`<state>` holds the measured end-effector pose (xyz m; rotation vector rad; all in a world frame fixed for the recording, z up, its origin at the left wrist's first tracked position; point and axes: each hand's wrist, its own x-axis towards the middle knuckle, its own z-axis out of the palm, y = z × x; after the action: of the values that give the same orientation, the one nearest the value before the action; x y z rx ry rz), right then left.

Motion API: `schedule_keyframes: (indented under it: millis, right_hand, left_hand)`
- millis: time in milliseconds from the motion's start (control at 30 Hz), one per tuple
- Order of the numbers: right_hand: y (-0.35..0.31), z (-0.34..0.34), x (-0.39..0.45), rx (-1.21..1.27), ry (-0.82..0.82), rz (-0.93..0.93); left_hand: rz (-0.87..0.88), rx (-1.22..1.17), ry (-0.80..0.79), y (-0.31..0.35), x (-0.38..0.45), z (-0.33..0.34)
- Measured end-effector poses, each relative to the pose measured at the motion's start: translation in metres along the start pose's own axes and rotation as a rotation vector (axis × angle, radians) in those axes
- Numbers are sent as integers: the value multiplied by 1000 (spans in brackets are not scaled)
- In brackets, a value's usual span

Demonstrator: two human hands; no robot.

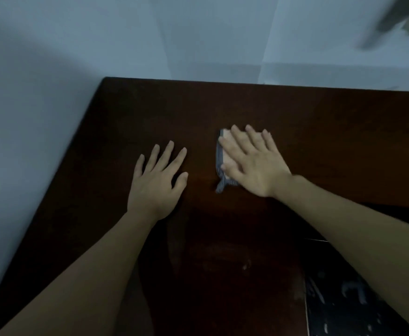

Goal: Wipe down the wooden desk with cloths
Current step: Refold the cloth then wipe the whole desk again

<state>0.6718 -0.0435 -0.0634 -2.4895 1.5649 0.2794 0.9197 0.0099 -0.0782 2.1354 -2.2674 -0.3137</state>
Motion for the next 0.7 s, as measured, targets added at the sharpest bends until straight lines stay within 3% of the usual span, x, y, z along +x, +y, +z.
schedule_keyframes:
  millis: [200,433,567,700]
  right_hand:
    - [-19,2,2,41,-2,81]
    - [-48,24,-97,38,-71,-216]
    - [-33,24,-97,15,-93,-301]
    - [-1,8,-53,-1,-43,-131]
  left_hand:
    - [-13,-3,-15,2,1,-1]
    - [-11,1,-62,1,3,-7]
    - [-1,-39,-43,10,3,-13]
    - [28,-120,-68,43,5,-13]
